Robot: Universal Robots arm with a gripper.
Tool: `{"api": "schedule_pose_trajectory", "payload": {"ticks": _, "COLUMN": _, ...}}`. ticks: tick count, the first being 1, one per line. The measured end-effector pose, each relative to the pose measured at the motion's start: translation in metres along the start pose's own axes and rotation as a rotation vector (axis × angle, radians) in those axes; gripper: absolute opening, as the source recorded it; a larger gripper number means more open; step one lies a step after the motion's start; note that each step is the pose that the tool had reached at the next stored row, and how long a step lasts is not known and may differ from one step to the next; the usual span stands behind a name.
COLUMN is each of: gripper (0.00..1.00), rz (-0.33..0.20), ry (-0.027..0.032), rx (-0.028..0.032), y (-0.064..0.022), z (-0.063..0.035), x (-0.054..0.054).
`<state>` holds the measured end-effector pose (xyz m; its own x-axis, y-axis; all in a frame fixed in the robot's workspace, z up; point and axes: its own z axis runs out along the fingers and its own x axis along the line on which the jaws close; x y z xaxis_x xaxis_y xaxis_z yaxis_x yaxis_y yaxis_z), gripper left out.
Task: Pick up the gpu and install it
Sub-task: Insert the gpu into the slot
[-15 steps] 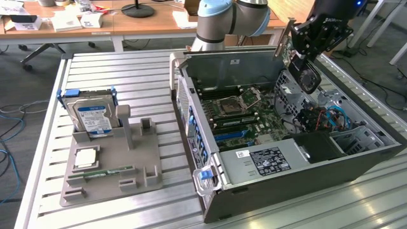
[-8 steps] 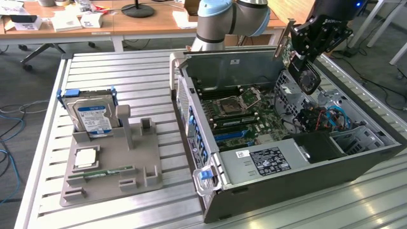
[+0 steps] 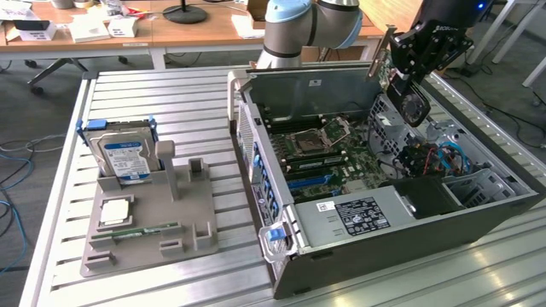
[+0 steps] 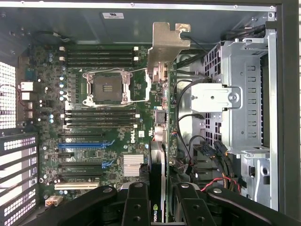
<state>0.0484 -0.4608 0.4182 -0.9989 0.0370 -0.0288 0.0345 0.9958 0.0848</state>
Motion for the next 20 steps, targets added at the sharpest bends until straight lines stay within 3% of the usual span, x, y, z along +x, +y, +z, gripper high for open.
{"api": "schedule_pose_trajectory", "payload": {"ticks": 6, "gripper": 0.26, "rz": -0.023, "ry": 0.0019, "rx": -0.0005, "y": 0.0000, "z": 0.0001, "x": 0.0001}}
{"api": "schedule_pose_trajectory", "payload": {"ticks": 20, "gripper": 0.26, "rz": -0.265, "ry": 0.0225, "rx": -0.0013, "y": -0.0001, "z": 0.0010, "x": 0.0005}}
